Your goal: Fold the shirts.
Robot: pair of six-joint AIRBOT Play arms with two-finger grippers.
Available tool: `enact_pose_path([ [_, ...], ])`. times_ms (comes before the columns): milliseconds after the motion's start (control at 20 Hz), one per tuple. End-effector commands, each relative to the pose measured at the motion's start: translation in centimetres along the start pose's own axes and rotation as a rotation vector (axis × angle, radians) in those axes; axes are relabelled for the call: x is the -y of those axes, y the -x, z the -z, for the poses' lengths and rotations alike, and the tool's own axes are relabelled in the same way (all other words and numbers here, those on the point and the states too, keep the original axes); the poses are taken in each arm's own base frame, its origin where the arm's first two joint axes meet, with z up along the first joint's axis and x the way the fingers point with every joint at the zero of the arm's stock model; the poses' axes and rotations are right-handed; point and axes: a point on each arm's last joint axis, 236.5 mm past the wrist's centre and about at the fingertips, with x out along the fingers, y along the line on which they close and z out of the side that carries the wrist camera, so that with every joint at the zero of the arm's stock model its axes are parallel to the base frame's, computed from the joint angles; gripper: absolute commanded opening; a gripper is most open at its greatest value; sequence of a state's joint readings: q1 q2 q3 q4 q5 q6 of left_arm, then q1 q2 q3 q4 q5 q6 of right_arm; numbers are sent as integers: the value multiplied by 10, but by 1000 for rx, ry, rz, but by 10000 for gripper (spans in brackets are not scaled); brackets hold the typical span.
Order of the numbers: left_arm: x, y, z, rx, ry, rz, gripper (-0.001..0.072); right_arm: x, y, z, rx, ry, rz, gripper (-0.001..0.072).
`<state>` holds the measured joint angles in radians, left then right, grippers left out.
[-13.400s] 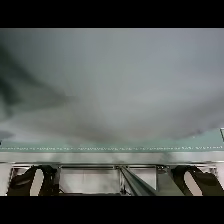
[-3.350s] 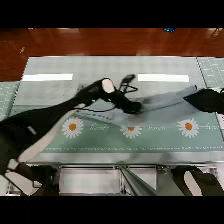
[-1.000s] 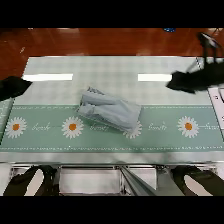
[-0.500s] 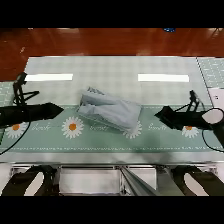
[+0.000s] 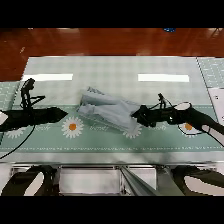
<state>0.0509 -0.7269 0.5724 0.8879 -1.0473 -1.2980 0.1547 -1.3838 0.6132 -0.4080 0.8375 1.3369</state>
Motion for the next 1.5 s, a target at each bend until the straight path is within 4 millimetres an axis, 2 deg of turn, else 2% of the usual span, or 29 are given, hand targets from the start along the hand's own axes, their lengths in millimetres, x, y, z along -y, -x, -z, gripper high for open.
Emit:
enact_pose_path([
  [0,0,-1,-2,7,2,-1,26,-25,-24,-5,-51,79,-14,354],
  [50,-1,-1,-3,12,3,-2,26,-36,-24,-4,-75,120,-20,211],
  [100,-1,-1,-4,16,3,-3,26,-52,-20,-4,-88,200,-40,26],
  [200,-1,-1,-5,21,3,-4,26,-90,-6,-9,-104,330,-76,23],
  [300,-2,-1,-6,27,3,-7,26,-130,14,-27,-67,440,-70,22],
  [400,-3,0,-10,42,7,-11,26,-173,44,-51,17,557,-37,22],
  [450,-3,0,-11,49,12,-12,26,-195,63,-65,76,609,-11,22],
  [600,-3,0,-9,41,18,-10,26,-239,127,-91,219,700,59,22],
  [650,-2,0,-9,38,18,-9,26,-250,153,-102,278,708,71,22],
  [750,-2,0,-9,39,18,-9,26,-259,201,-120,363,698,76,22],
  [900,-2,0,-9,39,18,-9,26,-246,268,-146,461,623,93,22],
  [1100,-2,0,-9,39,18,-9,26,-201,349,-173,566,477,119,23],
  [1300,-2,0,-9,39,17,-9,26,-152,414,-176,649,293,134,22],
  [1400,-2,0,-9,39,17,-9,26,-128,448,-167,708,207,164,22],
  [1450,-3,0,-10,41,17,-10,26,-114,460,-159,716,165,189,22],
])
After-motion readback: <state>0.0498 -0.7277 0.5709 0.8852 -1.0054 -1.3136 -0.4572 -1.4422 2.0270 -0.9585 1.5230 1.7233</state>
